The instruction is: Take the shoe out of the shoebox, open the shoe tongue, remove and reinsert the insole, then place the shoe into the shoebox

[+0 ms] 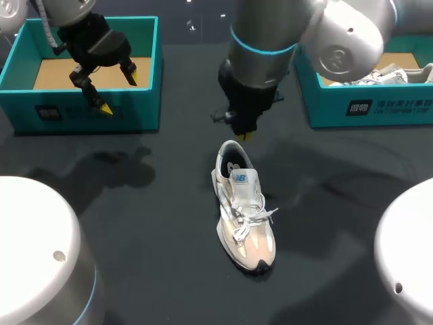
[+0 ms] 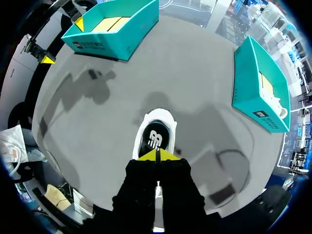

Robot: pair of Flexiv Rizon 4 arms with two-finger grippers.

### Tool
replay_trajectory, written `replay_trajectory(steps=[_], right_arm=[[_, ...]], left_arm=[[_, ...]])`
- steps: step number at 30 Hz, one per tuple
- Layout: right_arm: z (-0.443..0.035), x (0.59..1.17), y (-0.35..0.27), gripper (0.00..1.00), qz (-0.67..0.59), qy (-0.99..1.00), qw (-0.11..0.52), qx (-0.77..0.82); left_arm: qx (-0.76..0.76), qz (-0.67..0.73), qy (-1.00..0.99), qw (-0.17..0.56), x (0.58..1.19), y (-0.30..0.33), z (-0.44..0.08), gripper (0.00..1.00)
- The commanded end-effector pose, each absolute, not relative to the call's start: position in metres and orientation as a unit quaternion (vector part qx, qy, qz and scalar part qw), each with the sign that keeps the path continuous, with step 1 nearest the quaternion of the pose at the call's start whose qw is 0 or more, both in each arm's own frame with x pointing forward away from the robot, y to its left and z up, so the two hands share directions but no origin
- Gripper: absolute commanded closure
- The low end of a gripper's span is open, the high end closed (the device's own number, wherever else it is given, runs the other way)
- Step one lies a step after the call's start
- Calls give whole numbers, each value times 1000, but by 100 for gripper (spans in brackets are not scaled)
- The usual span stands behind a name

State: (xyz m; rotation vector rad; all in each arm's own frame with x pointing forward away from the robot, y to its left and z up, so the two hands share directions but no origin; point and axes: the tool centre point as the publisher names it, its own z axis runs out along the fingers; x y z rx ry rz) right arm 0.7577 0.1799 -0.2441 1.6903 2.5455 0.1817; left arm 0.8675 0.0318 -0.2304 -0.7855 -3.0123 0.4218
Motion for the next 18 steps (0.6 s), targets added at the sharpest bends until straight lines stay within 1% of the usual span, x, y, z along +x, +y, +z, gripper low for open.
replay_trajectory(steps=[1,13,18], right_arm=[[-246,760,193,100,26,828,79,555],[-246,760,193,100,26,828,79,555],[-255,753,200,100,29,816,109,566]], left_arm=[[-250,133,-959,0,868,32,-230,0],[-250,133,-959,0,868,32,-230,0],[-250,133,-959,0,868,32,-230,0]])
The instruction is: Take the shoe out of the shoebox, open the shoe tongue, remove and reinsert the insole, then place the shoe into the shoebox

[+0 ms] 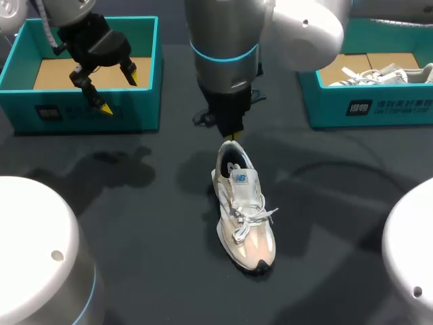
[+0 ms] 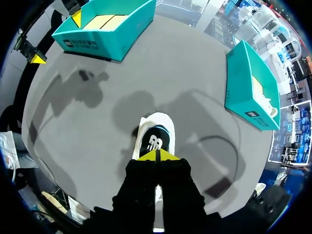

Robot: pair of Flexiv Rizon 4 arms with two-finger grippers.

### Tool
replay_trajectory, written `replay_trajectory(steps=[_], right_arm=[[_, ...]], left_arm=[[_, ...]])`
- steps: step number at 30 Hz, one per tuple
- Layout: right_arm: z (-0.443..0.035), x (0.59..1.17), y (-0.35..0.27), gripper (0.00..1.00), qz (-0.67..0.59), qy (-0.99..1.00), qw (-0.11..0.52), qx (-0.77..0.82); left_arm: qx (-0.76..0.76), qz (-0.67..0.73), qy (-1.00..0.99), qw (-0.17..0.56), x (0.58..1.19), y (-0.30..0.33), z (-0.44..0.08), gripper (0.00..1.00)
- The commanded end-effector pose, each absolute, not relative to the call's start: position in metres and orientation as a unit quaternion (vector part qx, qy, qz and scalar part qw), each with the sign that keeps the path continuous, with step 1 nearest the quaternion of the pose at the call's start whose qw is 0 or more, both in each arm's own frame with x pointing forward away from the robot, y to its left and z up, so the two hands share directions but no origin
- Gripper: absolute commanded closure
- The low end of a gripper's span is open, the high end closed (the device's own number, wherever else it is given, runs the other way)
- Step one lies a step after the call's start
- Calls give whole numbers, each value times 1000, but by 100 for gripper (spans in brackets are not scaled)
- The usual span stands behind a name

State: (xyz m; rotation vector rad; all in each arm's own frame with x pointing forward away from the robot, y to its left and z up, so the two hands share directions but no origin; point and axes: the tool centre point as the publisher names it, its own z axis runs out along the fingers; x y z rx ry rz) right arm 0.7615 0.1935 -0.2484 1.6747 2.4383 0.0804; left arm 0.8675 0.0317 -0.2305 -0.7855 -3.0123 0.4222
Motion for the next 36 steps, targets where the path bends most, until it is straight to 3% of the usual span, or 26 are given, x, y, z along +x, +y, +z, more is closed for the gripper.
replay_trajectory(steps=[1,13,36], right_arm=[[-257,754,202,100,31,821,119,557],[-264,753,205,100,56,838,130,528],[-345,754,191,100,65,781,173,596]], left_arm=[[-250,133,-959,0,868,32,-230,0],[-250,133,-959,0,868,32,-230,0],[-250,133,-959,0,868,32,-230,0]])
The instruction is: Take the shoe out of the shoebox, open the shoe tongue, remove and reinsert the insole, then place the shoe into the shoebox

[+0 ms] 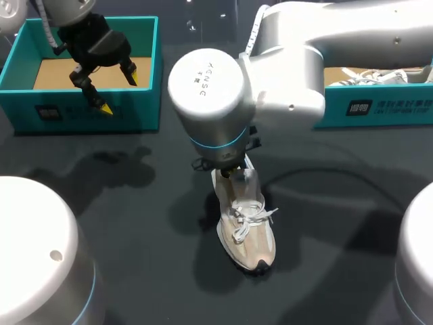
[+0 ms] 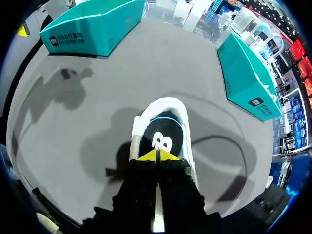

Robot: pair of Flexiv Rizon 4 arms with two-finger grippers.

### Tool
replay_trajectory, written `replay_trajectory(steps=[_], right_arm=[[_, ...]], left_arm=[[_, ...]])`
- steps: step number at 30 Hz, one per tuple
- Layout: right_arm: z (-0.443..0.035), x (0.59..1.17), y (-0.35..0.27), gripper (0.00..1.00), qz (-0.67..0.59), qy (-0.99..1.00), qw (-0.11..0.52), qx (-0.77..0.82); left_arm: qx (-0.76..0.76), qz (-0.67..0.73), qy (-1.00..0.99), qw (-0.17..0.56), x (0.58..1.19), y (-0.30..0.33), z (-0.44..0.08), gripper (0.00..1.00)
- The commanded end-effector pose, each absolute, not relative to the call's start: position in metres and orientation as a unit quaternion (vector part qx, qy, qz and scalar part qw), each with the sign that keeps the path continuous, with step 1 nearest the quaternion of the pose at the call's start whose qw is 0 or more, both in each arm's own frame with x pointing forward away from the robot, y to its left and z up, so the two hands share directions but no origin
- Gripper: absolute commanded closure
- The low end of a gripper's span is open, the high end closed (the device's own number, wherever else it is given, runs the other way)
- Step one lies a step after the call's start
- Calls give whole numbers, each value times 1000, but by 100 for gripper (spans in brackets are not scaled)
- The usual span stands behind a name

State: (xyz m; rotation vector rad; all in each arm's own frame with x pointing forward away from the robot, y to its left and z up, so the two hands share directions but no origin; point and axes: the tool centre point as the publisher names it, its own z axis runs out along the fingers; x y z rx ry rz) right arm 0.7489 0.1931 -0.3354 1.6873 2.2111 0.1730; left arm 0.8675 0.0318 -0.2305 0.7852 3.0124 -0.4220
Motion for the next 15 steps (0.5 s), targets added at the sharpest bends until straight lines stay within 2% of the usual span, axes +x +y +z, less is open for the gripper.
replay_trajectory(steps=[1,6,15], right_arm=[[-347,757,190,100,64,780,173,597],[-355,770,189,100,48,774,181,604],[-385,777,188,100,43,778,149,609]], left_arm=[[250,-133,959,0,868,32,-230,0],[250,-133,959,0,868,32,-230,0],[250,-133,959,0,868,32,-230,0]])
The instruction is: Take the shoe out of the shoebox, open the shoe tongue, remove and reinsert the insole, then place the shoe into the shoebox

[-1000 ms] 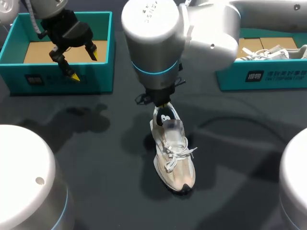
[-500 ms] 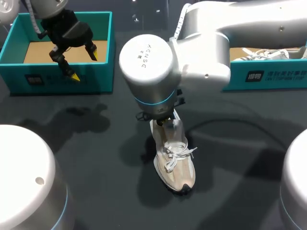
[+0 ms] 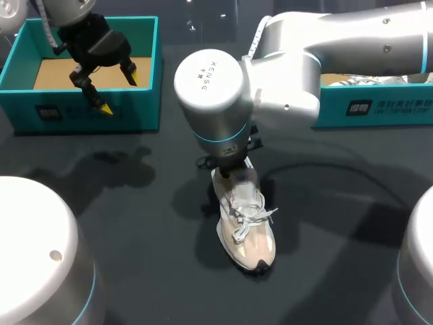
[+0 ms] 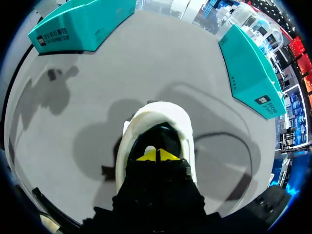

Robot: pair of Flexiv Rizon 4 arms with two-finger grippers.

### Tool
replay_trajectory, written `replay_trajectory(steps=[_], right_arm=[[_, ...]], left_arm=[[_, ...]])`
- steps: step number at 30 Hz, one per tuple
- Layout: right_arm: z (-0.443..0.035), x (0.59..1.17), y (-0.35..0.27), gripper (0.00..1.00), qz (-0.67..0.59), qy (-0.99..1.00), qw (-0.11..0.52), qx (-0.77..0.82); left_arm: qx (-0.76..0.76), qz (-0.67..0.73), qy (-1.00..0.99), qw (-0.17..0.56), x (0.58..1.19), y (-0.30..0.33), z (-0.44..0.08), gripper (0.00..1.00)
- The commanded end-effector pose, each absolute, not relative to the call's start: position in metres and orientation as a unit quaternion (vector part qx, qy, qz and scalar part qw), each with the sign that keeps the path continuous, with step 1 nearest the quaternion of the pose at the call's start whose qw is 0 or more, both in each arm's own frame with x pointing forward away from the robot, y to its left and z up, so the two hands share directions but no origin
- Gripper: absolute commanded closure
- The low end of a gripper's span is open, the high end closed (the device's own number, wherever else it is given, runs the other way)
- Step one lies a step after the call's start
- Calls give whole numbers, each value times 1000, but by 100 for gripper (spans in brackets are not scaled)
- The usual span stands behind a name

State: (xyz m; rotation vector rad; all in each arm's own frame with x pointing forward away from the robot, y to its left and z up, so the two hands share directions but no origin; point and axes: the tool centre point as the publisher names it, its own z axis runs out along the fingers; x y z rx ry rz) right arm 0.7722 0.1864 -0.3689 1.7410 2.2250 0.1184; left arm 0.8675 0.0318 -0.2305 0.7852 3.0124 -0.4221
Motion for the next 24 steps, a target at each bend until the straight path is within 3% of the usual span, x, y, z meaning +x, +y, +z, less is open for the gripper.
replay_trajectory(steps=[1,10,18,24], right_arm=[[-383,776,188,100,46,778,149,609],[-355,781,186,100,37,773,185,605],[-378,793,169,100,49,764,102,635],[-396,793,171,100,59,766,81,634]], left_arm=[[250,-133,959,0,868,32,-230,0],[250,-133,959,0,868,32,-230,0],[250,-133,959,0,868,32,-230,0],[250,-133,959,0,868,32,-230,0]])
